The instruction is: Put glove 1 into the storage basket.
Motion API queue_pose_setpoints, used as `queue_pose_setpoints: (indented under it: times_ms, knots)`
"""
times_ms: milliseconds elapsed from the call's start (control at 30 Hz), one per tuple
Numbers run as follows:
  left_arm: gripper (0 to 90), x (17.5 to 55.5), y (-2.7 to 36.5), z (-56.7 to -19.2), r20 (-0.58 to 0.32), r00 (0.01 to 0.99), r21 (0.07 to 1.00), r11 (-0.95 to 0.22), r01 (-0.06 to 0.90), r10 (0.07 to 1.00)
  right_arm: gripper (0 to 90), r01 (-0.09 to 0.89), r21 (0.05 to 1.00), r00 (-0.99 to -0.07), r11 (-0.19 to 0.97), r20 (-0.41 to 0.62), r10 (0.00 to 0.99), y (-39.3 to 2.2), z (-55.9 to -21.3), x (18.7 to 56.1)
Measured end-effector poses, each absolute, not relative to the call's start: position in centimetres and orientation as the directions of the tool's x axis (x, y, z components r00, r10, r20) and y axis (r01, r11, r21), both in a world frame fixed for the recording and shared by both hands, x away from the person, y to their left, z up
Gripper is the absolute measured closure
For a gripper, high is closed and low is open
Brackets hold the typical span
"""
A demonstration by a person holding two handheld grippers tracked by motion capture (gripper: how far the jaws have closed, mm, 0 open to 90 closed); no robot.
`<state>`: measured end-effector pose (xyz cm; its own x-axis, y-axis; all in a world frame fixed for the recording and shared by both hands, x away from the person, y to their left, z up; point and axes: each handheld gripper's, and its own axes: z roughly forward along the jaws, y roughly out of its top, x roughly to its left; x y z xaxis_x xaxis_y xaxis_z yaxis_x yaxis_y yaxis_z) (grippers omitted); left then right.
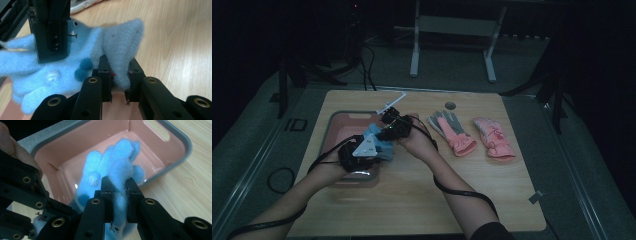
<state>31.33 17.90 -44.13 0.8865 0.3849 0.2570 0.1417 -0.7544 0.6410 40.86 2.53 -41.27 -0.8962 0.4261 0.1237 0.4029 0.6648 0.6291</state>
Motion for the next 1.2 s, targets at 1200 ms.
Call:
queue_pose_setpoints:
  times_ms: [1200]
  knots:
    - [76.3,35.3,22.7,-49.9,0.142,0.917,0.415,-0.863,0.287,0.374,57.0,0.501,0.494,-0.861,0.711,0.200,0.468,9.7,-48.4,43.5]
